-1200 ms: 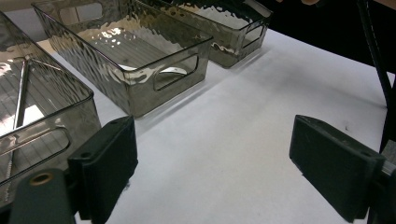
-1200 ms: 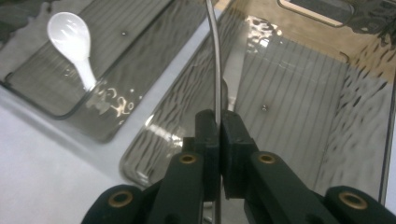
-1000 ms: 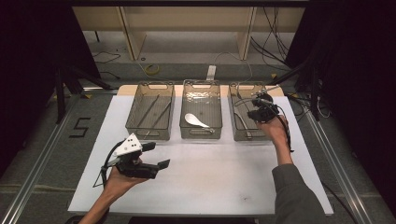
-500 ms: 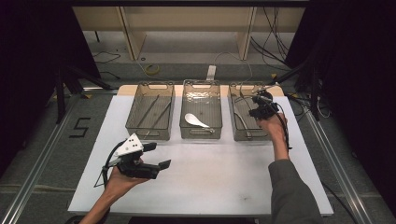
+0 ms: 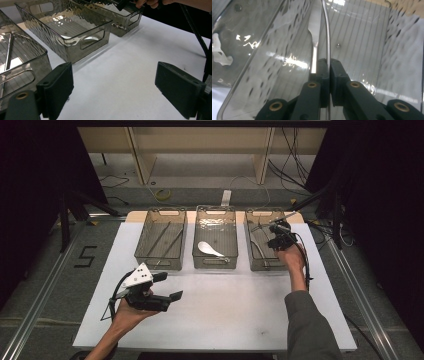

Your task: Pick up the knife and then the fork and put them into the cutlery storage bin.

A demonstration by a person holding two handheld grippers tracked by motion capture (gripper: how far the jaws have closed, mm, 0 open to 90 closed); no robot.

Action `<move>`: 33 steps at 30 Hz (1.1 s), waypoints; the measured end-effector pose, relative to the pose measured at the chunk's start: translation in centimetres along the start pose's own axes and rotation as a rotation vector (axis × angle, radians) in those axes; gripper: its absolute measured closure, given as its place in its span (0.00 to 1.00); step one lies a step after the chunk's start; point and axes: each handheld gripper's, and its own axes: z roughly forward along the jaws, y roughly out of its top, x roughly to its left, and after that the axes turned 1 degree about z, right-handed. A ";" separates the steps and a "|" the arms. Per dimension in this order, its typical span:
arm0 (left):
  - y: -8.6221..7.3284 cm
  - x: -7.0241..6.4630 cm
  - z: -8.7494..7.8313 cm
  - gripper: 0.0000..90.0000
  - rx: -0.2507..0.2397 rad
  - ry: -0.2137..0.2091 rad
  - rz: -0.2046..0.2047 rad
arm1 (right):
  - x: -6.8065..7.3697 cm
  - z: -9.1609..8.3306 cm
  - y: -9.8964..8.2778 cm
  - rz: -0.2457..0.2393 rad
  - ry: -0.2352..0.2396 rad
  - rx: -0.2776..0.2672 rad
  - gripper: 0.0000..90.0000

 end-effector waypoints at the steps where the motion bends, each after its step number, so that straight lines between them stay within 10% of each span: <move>1: 0.0 0.0 0.0 0.16 -0.003 0.002 0.000 | 0.0 0.1 0.0 0.001 -0.001 0.002 0.97; 13: 0.0 0.1 0.0 0.16 -0.003 0.007 -0.008 | 0.1 0.0 0.1 0.038 -0.002 -0.011 0.78; 33: 0.0 0.5 -0.2 0.16 -0.024 -0.002 -0.059 | 2.7 -4.3 -1.3 0.002 0.179 -0.193 0.46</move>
